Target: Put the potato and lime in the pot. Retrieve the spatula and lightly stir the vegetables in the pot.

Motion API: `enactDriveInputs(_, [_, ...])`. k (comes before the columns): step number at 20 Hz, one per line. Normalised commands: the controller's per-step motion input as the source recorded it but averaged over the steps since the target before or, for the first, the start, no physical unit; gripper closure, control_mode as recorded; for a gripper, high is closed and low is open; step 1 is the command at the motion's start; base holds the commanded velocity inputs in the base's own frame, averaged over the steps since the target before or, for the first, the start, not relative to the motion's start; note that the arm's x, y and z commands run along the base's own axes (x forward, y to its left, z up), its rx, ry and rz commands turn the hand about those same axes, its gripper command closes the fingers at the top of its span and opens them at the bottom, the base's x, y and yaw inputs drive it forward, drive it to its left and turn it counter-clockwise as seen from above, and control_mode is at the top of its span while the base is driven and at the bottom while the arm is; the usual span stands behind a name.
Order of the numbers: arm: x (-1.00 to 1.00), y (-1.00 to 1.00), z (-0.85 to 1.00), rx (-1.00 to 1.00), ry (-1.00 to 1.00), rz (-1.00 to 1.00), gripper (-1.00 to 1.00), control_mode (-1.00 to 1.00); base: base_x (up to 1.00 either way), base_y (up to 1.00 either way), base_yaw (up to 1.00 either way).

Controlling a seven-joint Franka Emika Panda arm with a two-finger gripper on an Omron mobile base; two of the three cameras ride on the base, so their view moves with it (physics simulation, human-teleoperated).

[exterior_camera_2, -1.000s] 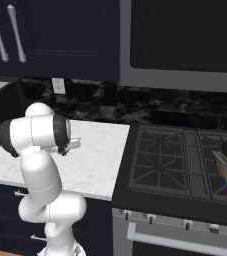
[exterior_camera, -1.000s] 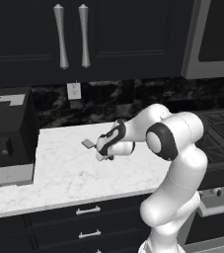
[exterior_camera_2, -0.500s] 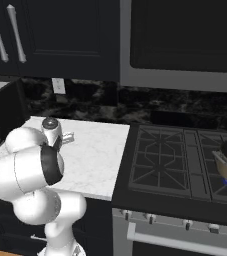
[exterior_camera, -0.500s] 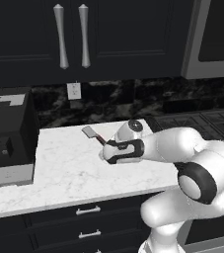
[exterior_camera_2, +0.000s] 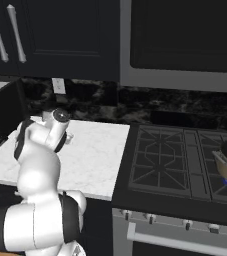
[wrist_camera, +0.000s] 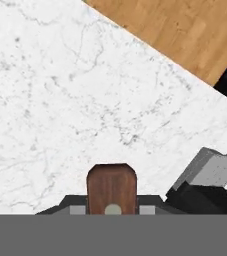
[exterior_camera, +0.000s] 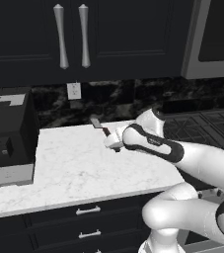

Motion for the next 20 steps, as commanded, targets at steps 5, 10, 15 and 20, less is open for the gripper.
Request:
enactDriveInputs(5, [-0.21,0.18,0.89,0.38,0.41,-0.4,1.0,-1.0,0.0,0.0,0.0])
enactDriveInputs(10, [-0.61,0.11,0.13,0.28,0.23,-0.62,1.0,-1.0,0.0,0.0,0.0])
enactDriveInputs(15, [-0.46,0.0,0.0,0.25,0.29,-0.79,1.0,-1.0,0.0,0.0,0.0])
enactDriveInputs(20, [-0.42,0.0,0.12,0.38,0.3,-0.78,1.0,-1.0,0.0,0.0,0.0])
